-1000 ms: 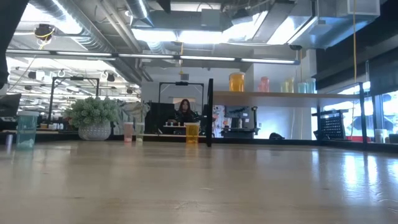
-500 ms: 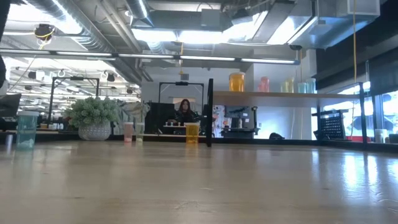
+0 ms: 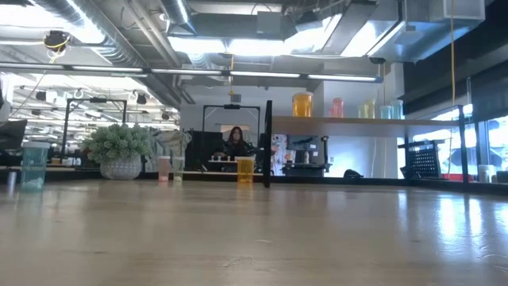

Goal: Pick and place medicine bottles onto shelf by color
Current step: Put the blue pill bottle on the shelf aligned with the other blue pill bottles

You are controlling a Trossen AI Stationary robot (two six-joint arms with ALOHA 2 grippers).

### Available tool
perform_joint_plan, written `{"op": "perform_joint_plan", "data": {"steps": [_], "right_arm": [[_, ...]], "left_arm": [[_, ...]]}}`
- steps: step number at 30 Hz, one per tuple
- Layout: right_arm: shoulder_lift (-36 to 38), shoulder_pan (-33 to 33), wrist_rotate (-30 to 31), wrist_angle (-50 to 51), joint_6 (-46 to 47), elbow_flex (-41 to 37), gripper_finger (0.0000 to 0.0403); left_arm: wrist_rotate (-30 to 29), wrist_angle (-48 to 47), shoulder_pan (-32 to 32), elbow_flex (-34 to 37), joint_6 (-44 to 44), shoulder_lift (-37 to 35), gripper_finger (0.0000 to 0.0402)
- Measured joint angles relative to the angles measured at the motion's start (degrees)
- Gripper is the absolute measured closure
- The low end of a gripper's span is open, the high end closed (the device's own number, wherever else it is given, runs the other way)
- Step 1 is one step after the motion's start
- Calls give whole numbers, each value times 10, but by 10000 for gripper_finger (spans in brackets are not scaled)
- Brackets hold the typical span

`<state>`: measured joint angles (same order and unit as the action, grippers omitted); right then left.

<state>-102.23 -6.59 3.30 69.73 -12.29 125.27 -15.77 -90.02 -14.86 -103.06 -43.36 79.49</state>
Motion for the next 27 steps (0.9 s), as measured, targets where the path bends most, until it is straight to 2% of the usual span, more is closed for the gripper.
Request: {"op": "perform_joint_plan", "data": {"steps": [8, 14, 20, 27], "right_arm": [[-23, 0, 1, -6, -3, 5, 354], [-23, 0, 1, -44, -2, 5, 325], [-28, 0, 1, -67, -2, 5, 274], [-45, 5, -7, -120, 0, 5, 220]], "left_arm": [[6, 0, -33, 99, -13, -36, 401], [58, 0, -33, 145, -12, -35, 370], [65, 0, -33, 174, -36, -34, 332], [65, 0, -34, 176, -74, -48, 328]]}}
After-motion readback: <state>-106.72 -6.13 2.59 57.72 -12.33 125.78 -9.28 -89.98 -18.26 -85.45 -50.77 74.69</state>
